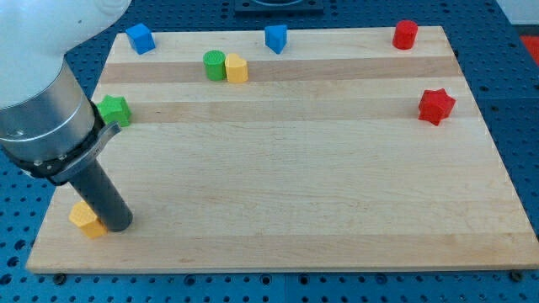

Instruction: Slightly push the hexagon to the bottom left

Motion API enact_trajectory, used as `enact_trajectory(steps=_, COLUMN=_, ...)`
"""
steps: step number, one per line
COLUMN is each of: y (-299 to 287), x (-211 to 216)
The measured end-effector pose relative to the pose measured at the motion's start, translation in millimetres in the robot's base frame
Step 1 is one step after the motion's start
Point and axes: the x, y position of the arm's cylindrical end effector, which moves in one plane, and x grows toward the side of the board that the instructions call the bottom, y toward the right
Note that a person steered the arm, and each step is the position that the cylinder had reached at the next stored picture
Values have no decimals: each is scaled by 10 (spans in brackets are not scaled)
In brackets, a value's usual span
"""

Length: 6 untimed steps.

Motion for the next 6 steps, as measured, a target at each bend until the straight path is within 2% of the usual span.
enact_trajectory(steps=1, y=129, x=-220)
enact_trajectory(steps=3, y=-154, x=-90)
enact_trajectory(steps=5, y=-153, x=-90)
enact_trajectory(steps=6, y=45, x=-133)
